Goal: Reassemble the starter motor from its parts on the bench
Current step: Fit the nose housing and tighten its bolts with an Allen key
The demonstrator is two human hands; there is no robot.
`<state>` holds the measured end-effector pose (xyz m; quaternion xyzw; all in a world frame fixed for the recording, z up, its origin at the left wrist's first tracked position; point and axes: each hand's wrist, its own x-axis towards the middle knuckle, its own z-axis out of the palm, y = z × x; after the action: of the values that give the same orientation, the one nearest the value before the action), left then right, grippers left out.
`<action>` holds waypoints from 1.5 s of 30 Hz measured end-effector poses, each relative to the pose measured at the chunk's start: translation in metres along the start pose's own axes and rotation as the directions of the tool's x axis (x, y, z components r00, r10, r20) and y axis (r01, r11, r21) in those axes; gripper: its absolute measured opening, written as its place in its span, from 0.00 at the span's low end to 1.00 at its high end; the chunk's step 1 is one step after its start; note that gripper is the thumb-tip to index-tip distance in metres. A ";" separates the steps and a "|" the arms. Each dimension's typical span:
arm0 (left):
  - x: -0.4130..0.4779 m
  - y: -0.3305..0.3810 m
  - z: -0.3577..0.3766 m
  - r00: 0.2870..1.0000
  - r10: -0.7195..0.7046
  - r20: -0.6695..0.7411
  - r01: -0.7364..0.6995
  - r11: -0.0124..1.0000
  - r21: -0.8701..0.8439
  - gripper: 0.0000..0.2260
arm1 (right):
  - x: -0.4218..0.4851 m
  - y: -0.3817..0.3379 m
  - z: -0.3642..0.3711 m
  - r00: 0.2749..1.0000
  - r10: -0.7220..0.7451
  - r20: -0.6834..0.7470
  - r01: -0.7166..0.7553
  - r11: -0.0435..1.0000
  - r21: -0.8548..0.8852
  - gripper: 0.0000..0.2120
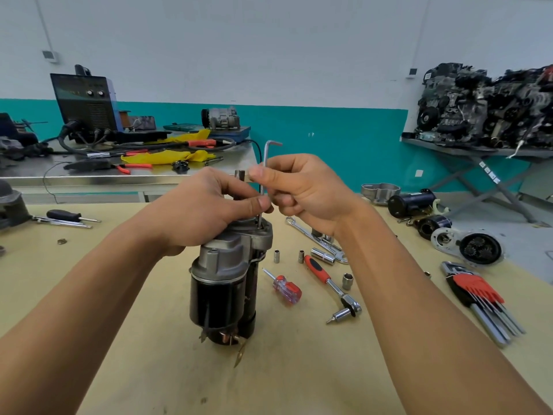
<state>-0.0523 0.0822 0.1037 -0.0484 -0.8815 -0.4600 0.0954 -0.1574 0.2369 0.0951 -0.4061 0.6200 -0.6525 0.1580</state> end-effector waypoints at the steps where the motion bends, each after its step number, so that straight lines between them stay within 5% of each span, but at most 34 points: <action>1: 0.000 0.000 0.000 1.000 0.002 0.000 -0.002 1.000 0.000 0.13 | -0.001 -0.001 -0.002 0.999 0.006 0.037 -0.006 1.000 0.017 0.05; 5: -0.001 0.001 0.000 1.000 0.002 0.004 -0.002 1.000 -0.001 0.16 | -0.003 -0.005 -0.008 0.998 -0.013 0.057 0.011 1.000 0.025 0.09; 11: -0.002 0.003 0.001 1.000 0.004 0.005 -0.004 1.000 0.011 0.21 | 0.000 -0.002 0.007 0.987 -0.074 -0.142 0.068 0.997 -0.045 0.12; 19: -0.002 0.003 0.002 1.000 -0.002 -0.007 0.002 1.000 0.018 0.20 | -0.003 -0.003 -0.003 0.999 -0.015 0.029 0.017 0.998 -0.054 0.07; 24: -0.002 0.003 0.002 1.000 0.002 -0.008 -0.002 0.999 0.046 0.16 | 0.004 0.004 0.006 0.982 -0.095 -0.162 0.070 0.986 -0.153 0.17; 31: -0.002 0.003 0.002 1.000 0.000 -0.010 0.001 1.000 0.026 0.16 | -0.003 -0.004 -0.005 0.997 0.005 0.081 0.004 0.994 -0.109 0.05; 38: -0.004 0.002 0.001 1.000 0.012 -0.009 -0.012 1.000 0.021 0.18 | 0.003 0.005 0.007 0.984 -0.111 -0.138 0.083 0.978 -0.193 0.16; 45: -0.004 0.003 0.001 1.000 0.021 -0.003 -0.021 0.999 0.028 0.16 | -0.002 -0.002 -0.006 0.995 -0.005 0.102 0.013 0.997 -0.080 0.06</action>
<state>-0.0484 0.0853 0.1047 -0.0557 -0.8871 -0.4466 0.1024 -0.1604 0.2428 0.0967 -0.4477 0.6350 -0.6062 0.1700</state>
